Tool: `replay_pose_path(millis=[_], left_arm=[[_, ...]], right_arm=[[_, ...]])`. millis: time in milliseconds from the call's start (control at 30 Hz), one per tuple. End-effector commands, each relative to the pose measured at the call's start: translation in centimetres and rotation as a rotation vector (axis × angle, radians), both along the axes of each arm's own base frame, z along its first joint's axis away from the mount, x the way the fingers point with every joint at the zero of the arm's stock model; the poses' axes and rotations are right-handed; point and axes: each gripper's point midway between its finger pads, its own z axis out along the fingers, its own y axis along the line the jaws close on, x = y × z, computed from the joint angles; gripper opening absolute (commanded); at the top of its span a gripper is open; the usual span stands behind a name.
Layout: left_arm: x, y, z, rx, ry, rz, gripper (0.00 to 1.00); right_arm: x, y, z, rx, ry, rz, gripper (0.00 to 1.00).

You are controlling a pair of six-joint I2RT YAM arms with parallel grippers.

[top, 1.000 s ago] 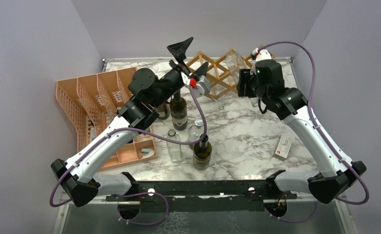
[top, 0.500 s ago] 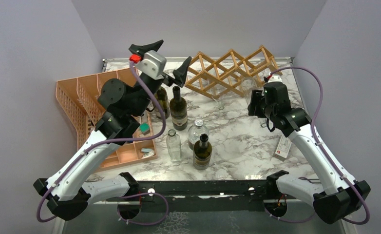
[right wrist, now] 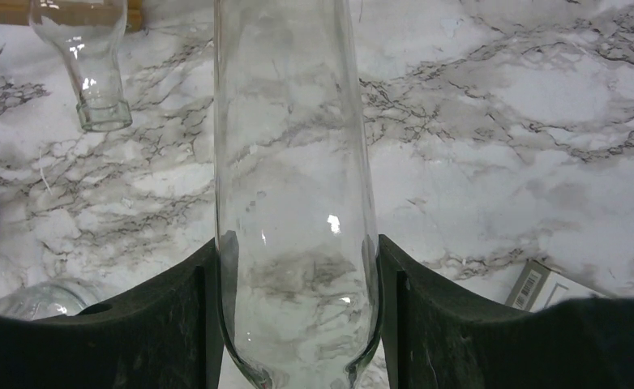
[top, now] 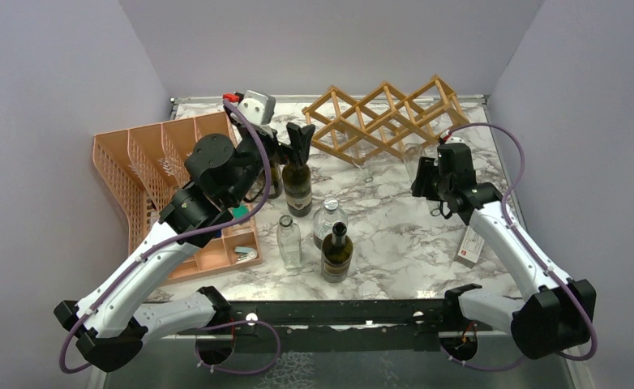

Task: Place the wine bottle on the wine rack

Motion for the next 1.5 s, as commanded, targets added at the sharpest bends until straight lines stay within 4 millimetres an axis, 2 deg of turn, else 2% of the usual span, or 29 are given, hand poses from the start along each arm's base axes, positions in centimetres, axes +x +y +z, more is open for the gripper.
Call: replay_pose_path(millis=[0, 300, 600, 1067, 1467], left_arm=[[-1.1, 0.5, -1.1, -0.027, 0.062, -0.013, 0.99], [-1.8, 1.3, -1.4, -0.019, 0.067, -0.011, 0.99], [-2.0, 1.5, -1.2, -0.013, 0.065, -0.013, 0.99], [-2.1, 1.1, -0.5, -0.017, 0.066, -0.033, 0.99], [-2.5, 1.3, 0.0, -0.031, 0.071, -0.038, 0.99]], right_arm=[[4.1, 0.9, 2.0, 0.078, -0.142, -0.005, 0.01], [7.1, 1.0, 1.2, 0.109, -0.183, 0.002, 0.01], [8.8, 1.4, -0.3, 0.159, -0.226, 0.033, 0.01], [13.6, 1.8, -0.1, 0.222, -0.409, 0.032, 0.01], [16.9, 1.8, -2.2, 0.197, -0.406, 0.114, 0.01]])
